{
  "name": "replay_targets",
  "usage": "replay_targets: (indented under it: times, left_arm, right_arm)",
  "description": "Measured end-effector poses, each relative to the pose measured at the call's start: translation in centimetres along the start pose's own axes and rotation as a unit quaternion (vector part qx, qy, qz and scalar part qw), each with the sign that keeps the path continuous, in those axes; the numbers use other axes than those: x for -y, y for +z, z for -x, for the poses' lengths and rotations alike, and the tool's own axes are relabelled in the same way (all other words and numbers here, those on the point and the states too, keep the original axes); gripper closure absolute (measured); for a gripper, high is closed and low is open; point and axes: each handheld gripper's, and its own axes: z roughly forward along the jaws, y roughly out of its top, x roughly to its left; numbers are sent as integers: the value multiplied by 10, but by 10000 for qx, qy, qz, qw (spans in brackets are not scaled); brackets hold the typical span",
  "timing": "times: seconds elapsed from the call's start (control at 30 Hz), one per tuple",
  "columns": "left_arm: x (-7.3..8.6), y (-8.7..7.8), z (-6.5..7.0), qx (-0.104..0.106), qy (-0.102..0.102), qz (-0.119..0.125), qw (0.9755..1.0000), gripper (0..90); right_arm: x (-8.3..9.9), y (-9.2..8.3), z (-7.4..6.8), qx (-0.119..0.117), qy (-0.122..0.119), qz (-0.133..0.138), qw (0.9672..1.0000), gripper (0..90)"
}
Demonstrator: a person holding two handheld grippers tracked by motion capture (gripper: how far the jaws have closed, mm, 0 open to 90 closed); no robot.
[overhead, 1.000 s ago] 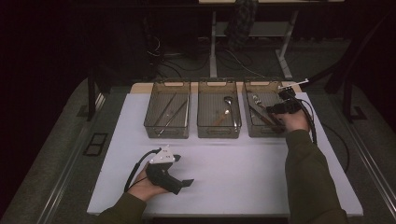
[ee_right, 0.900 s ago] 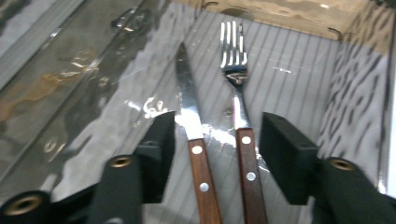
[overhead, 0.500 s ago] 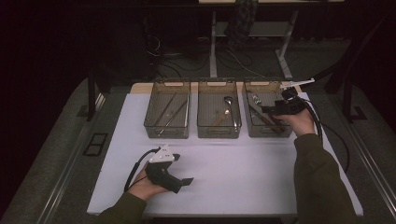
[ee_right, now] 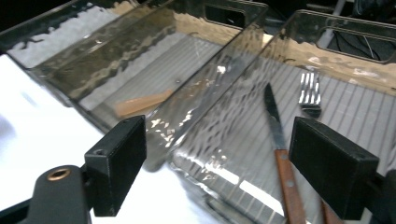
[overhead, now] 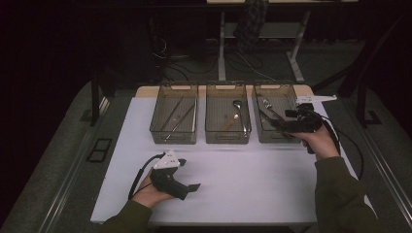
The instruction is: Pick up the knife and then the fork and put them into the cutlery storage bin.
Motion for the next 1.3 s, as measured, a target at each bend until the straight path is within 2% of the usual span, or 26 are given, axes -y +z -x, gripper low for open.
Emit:
replay_targets:
  times: [0.23,0.63,0.83,1.13,1.3]
  left_arm:
    - [1,-3,-1,-7,21,14,10000,0]
    - [5,-13,-6,-42,-10,104,9999,0]
    - [5,-13,-6,-34,17,96,9999,0]
    - [5,-13,-5,-17,40,87,10000,0]
    - [4,-13,-5,-21,43,94,9999,0]
  right_arm:
    - [15,-13,-20,-58,-206,236,9995,178]
    - [54,-22,-41,-186,-320,367,9986,177]
    - [73,-22,-51,-343,-468,311,9978,176]
    - [99,-30,-59,-487,-433,255,9976,176]
    - [113,-34,-62,-567,-494,229,9969,176]
